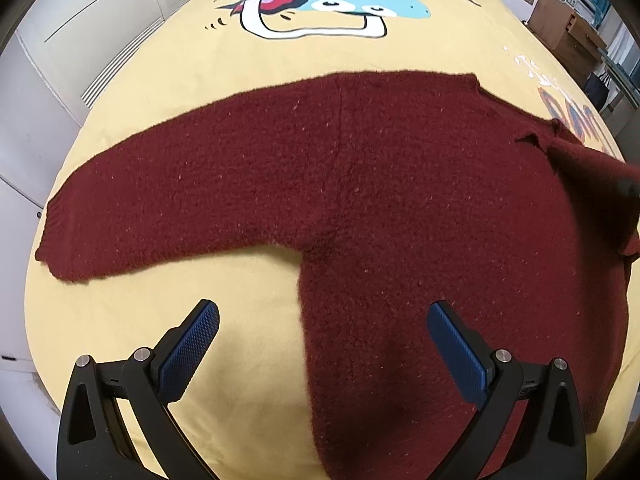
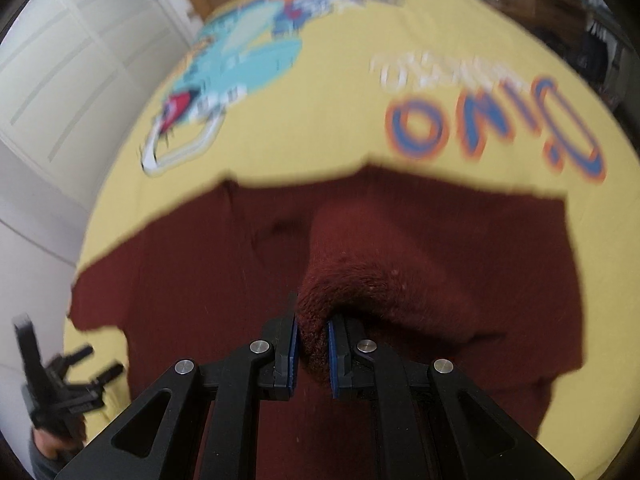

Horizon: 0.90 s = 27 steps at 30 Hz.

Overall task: Fold small clothes
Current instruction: 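Fold the held sleeve across the sweater body with the right gripper, release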

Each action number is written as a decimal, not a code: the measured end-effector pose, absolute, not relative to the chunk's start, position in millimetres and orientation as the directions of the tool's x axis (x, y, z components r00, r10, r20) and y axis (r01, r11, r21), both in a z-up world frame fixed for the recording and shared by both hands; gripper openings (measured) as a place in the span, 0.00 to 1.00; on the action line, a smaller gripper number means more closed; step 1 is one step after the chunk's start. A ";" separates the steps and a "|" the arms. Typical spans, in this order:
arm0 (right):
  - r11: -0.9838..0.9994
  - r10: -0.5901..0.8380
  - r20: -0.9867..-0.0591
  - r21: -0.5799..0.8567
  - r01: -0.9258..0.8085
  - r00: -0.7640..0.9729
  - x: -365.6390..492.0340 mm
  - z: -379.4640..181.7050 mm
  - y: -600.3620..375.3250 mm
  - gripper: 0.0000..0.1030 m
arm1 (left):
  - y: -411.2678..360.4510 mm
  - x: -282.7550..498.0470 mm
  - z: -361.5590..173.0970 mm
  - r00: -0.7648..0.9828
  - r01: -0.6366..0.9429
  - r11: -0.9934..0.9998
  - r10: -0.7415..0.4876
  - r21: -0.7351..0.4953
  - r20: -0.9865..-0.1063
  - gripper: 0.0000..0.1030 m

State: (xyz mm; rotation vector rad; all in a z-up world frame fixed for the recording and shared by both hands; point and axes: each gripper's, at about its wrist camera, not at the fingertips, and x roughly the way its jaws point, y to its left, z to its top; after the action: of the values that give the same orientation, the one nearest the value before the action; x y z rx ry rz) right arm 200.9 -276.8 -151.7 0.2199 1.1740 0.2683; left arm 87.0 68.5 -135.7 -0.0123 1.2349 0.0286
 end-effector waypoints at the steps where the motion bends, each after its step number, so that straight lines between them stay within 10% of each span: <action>1: 0.949 0.315 -0.884 0.301 -0.094 0.347 198.6 -156.8 -274.0 0.11 | 68.3 87.2 -137.3 0.326 -0.027 1.000 0.017 0.008 -0.945 0.99; 11: 0.956 0.295 -0.925 0.287 -0.068 0.239 191.9 -204.7 -270.4 0.18 | 64.9 91.1 -142.5 0.314 -0.021 1.000 0.021 0.015 -0.949 0.99; 20: 0.976 0.217 -0.940 0.204 -0.078 0.265 181.4 -173.7 -289.4 0.73 | 57.4 96.2 -143.4 0.316 -0.003 1.000 0.021 0.021 -0.949 0.99; 27: 0.974 0.225 -0.938 0.219 -0.050 0.263 152.5 -170.5 -331.2 0.75 | 33.6 97.1 -145.8 0.316 0.084 0.996 0.013 0.042 -0.949 0.99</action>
State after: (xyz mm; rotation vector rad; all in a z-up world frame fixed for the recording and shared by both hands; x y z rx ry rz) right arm 152.5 -331.2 -170.5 0.1568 1.2927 0.1865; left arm 97.1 33.6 -145.8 0.0886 1.2494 -0.0468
